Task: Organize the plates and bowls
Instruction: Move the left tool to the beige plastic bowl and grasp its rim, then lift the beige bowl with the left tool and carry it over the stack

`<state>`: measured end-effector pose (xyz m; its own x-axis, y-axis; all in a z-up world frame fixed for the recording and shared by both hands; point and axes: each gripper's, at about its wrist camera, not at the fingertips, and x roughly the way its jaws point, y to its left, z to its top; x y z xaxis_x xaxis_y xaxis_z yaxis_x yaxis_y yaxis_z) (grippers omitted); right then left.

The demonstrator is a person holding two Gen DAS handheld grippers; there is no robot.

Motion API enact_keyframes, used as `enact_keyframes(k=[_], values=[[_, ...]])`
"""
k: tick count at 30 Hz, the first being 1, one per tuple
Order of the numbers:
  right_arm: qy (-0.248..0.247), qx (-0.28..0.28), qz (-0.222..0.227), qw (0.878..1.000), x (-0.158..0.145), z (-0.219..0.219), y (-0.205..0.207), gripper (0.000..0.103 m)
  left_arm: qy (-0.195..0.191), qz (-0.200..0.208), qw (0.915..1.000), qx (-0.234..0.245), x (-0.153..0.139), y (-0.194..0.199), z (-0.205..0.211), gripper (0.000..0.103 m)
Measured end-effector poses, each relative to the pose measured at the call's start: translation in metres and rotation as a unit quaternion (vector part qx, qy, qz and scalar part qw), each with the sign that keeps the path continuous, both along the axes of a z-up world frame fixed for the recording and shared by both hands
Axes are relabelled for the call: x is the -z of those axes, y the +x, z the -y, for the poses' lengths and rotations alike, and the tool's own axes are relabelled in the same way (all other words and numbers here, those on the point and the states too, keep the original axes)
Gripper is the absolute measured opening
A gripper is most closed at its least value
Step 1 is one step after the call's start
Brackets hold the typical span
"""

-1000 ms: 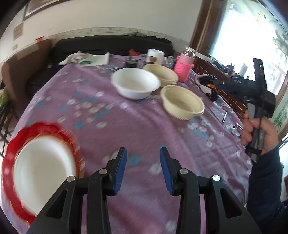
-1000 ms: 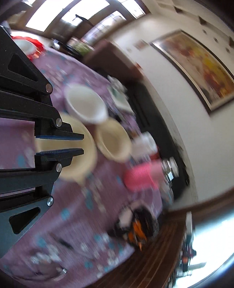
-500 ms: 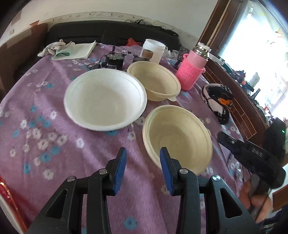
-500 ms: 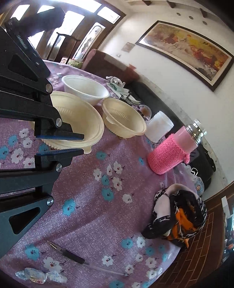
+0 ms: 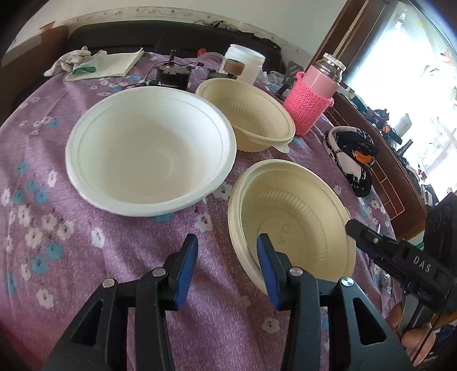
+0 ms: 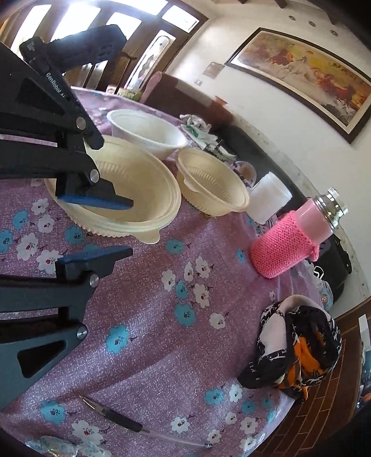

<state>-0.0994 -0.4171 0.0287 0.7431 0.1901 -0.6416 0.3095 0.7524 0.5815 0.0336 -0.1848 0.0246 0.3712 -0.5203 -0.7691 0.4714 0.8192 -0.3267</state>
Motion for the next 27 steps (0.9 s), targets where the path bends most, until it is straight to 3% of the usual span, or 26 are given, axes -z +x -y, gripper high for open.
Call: enact_keyframes(k=[1,2,3,5,14,27], values=[[-0.002,-0.002,-0.002,1.000,0.001,-0.002,0.001,0.028,0.000,0.000,1.0000,0.003,0.001,0.001,0.001,0.034],[-0.001,-0.005,-0.002,1.000,0.002,-0.003,0.001,0.027,-0.006,-0.002,0.9999,0.011,0.002,0.000,0.002,0.021],[0.003,-0.004,0.000,1.000,0.003,-0.004,0.000,0.026,-0.014,-0.003,0.9998,0.017,0.001,-0.001,0.002,0.017],[0.007,-0.015,0.005,1.000,0.002,-0.007,0.000,0.013,-0.005,0.012,0.9997,0.019,-0.002,-0.007,0.005,0.016],[0.014,-0.019,0.015,1.000,-0.003,-0.010,-0.004,0.013,0.013,0.042,0.9990,0.011,-0.011,-0.017,0.001,0.016],[0.020,-0.075,0.078,0.994,-0.033,-0.034,-0.016,0.014,0.034,0.084,0.9952,-0.037,-0.046,-0.050,-0.030,0.017]])
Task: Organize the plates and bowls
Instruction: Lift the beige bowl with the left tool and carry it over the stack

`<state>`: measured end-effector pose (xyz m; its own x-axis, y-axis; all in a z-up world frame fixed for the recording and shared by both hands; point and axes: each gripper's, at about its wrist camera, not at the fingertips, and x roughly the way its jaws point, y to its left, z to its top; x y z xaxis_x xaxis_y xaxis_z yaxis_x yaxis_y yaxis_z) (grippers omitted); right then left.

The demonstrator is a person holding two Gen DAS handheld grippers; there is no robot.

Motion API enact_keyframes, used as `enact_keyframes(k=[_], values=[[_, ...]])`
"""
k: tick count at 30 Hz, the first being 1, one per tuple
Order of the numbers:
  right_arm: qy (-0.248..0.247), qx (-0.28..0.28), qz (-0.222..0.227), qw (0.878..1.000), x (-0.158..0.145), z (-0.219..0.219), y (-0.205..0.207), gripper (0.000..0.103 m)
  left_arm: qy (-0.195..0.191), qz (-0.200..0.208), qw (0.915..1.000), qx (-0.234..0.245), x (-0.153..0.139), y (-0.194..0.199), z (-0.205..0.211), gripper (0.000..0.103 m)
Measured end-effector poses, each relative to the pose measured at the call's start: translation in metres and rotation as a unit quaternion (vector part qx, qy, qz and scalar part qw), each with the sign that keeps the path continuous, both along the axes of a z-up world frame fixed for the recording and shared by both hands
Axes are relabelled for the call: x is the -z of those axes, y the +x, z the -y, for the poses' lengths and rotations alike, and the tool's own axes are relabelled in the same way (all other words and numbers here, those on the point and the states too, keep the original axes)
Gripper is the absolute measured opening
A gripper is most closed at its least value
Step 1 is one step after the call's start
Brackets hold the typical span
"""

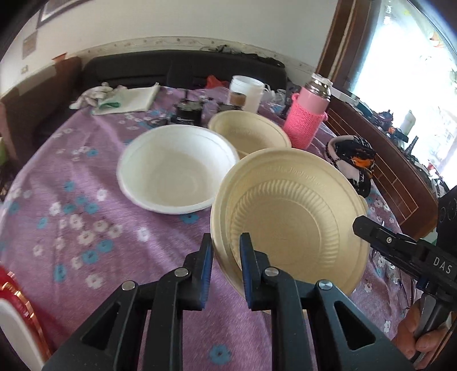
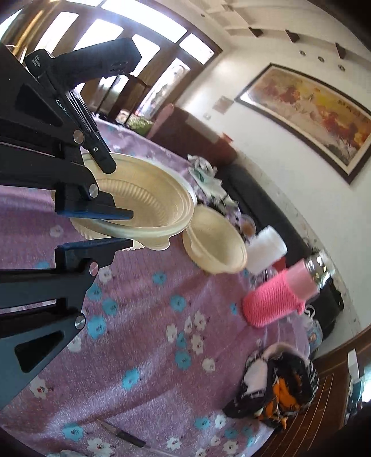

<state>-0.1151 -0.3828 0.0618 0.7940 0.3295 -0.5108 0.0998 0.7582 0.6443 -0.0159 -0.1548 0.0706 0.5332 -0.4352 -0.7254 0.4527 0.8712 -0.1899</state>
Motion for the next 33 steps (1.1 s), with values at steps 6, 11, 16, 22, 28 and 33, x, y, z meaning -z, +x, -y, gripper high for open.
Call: enact_keyframes(k=[6,11,16,22,28,33], values=[[0.000,-0.050,0.019,0.999,-0.008,-0.028,-0.003,0.014,0.027,0.023,0.9988,-0.034,-0.006,-0.023,-0.028,0.023],[-0.014,-0.081,0.020,0.996,-0.008,-0.054,-0.005,0.014,0.049,0.011,0.9965,-0.066,0.002,-0.034,-0.049,0.023],[-0.021,-0.111,0.011,0.994,-0.002,-0.077,-0.005,0.014,0.071,0.003,0.9922,-0.102,0.007,-0.044,-0.064,0.023],[-0.031,-0.139,0.007,0.990,0.003,-0.093,-0.006,0.014,0.099,0.003,0.9863,-0.132,0.005,-0.052,-0.073,0.023],[-0.035,-0.155,-0.005,0.987,0.015,-0.100,-0.006,0.014,0.104,-0.016,0.9851,-0.136,0.018,-0.051,-0.076,0.023],[-0.026,-0.159,-0.024,0.987,0.028,-0.098,0.003,0.014,0.086,-0.013,0.9877,-0.130,0.025,-0.049,-0.081,0.023]])
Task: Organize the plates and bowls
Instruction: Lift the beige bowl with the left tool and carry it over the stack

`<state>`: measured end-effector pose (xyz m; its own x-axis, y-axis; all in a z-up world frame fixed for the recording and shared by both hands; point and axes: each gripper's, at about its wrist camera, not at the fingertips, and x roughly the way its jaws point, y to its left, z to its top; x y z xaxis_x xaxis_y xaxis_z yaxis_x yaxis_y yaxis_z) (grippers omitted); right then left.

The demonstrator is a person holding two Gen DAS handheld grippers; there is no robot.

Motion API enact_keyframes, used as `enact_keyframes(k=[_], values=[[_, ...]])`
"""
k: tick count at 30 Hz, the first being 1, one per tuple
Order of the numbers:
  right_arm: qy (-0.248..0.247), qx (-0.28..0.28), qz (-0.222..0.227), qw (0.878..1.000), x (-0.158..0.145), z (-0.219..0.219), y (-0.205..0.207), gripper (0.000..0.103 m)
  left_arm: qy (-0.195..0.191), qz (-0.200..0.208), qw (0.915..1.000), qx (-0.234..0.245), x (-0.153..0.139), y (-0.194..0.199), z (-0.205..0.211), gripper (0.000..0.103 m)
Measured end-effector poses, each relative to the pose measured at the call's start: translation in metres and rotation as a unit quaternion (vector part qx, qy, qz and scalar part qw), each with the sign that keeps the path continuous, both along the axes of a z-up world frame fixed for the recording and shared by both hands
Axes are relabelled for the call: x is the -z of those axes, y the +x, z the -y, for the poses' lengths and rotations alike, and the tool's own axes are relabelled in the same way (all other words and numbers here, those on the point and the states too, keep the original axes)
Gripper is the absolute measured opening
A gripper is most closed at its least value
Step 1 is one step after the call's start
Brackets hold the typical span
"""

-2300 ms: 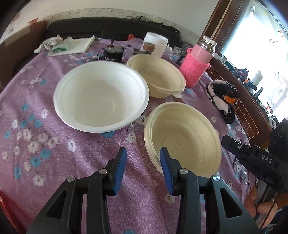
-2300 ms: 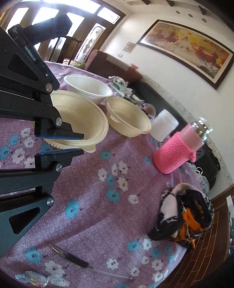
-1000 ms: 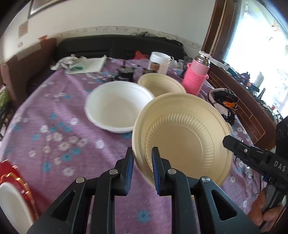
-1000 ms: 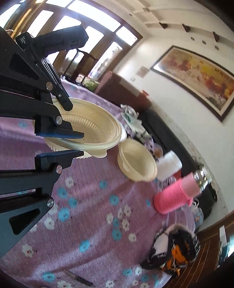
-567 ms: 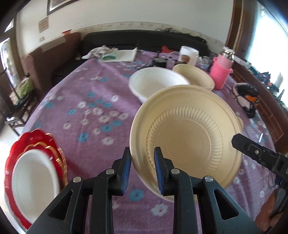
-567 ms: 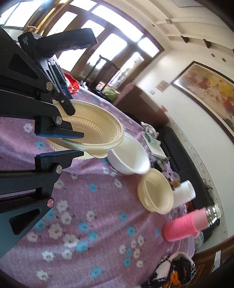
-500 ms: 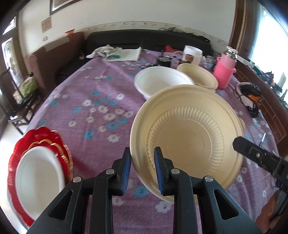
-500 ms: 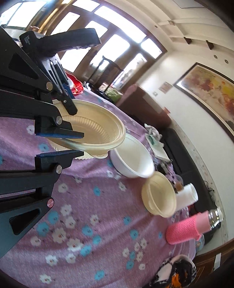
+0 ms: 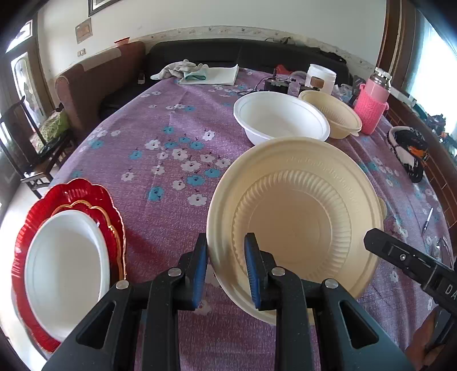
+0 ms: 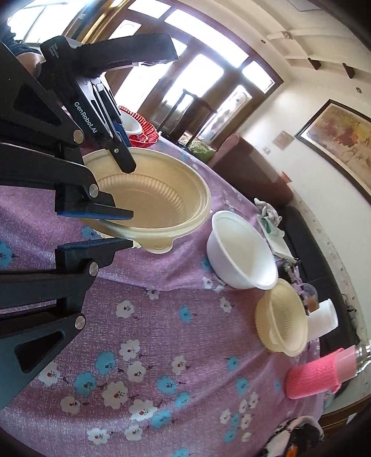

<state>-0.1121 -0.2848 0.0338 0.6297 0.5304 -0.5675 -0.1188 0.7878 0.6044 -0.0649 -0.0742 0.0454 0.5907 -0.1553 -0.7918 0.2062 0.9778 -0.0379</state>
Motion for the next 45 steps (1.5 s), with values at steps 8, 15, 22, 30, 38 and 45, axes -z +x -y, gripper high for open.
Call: enact_keyframes(k=[8,15,22,30,38,45], values=[[-0.034,0.002,0.020,0.999,0.000,-0.007,-0.001,0.014,-0.020,0.023,0.9986,0.043,0.003,-0.005,-0.004,0.029],[-0.004,0.026,-0.018,0.999,0.009,-0.007,-0.013,0.014,-0.048,0.040,0.9948,0.080,-0.002,-0.013,-0.014,0.030],[-0.003,0.065,-0.047,0.997,0.008,-0.010,-0.045,0.014,-0.064,0.033,0.9889,0.130,-0.004,-0.031,-0.015,0.030],[-0.014,0.072,-0.048,0.996,-0.007,-0.021,-0.064,0.014,-0.070,0.021,0.9858,0.151,0.002,-0.045,-0.029,0.030],[-0.035,0.087,-0.062,0.994,0.002,-0.026,-0.055,0.016,-0.069,0.017,0.9857,0.153,0.007,-0.037,-0.030,0.030],[-0.055,0.087,-0.061,0.993,0.001,-0.033,-0.056,0.018,-0.066,0.027,0.9857,0.153,0.006,-0.034,-0.031,0.030]])
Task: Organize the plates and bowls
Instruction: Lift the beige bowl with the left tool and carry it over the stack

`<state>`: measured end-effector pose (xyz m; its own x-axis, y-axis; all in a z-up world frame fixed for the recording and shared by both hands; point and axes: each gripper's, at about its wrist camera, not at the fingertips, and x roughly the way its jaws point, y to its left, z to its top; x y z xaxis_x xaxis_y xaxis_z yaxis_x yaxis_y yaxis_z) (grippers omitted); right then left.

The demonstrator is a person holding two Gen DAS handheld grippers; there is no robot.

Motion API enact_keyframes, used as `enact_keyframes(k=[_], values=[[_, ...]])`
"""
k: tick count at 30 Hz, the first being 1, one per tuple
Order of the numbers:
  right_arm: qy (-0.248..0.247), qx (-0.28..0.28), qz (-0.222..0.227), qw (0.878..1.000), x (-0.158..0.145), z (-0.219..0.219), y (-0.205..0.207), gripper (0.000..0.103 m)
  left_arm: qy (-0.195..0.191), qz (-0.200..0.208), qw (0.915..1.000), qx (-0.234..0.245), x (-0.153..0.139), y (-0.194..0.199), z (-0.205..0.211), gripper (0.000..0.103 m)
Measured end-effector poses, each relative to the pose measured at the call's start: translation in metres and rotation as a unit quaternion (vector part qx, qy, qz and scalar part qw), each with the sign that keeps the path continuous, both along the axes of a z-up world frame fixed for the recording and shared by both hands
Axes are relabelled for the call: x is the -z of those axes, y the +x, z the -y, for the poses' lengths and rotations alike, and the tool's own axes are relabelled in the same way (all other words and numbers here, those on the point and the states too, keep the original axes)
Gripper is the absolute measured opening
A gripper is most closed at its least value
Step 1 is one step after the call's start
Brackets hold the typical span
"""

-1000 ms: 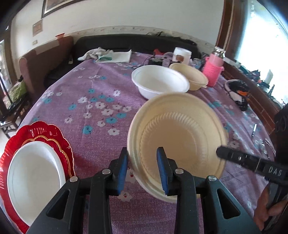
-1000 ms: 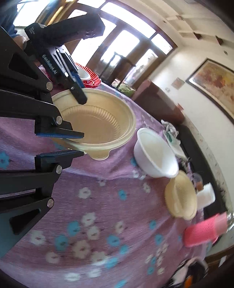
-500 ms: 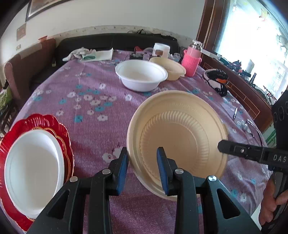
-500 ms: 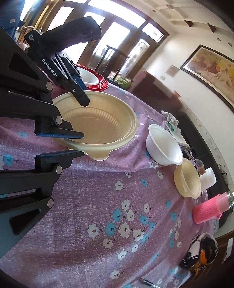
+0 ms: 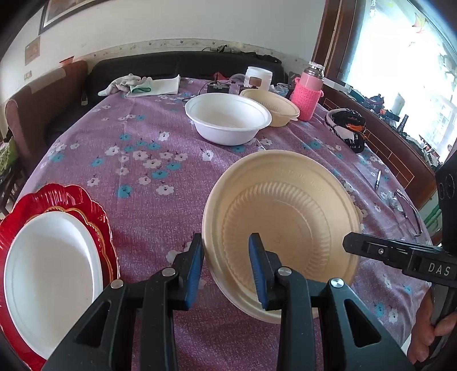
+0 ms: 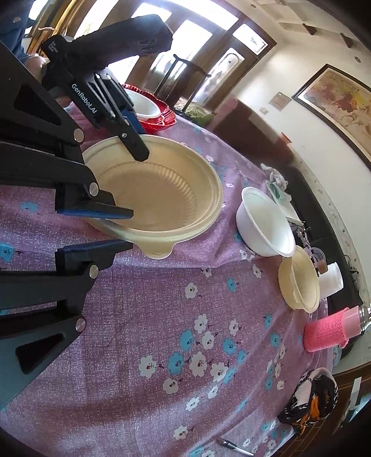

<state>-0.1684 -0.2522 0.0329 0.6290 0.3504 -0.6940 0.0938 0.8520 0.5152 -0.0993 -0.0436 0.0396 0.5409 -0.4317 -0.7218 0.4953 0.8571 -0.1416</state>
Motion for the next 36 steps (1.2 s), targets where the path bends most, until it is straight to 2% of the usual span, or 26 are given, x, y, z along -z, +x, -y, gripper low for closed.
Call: enact_keyframes(k=[4,6,8,20,36], values=[[-0.016,0.002,0.002,1.000,0.000,-0.004,-0.001,0.018,-0.001,0.004,1.0000,-0.001,0.000,-0.001,0.000,0.029],[-0.020,0.004,0.004,1.000,0.000,-0.004,-0.003,0.018,0.001,0.013,0.9999,-0.004,-0.002,-0.002,0.000,0.021],[-0.020,0.008,0.007,1.000,-0.001,-0.003,-0.005,0.016,-0.002,0.016,0.9999,-0.003,-0.005,-0.003,-0.001,0.019],[-0.009,-0.008,0.038,0.999,-0.029,-0.011,-0.018,0.016,-0.004,0.054,0.9984,-0.015,-0.026,-0.015,-0.015,0.019],[-0.012,-0.045,0.043,0.998,-0.041,-0.042,0.001,0.016,-0.009,0.079,0.9954,-0.054,-0.037,-0.015,-0.047,0.019]])
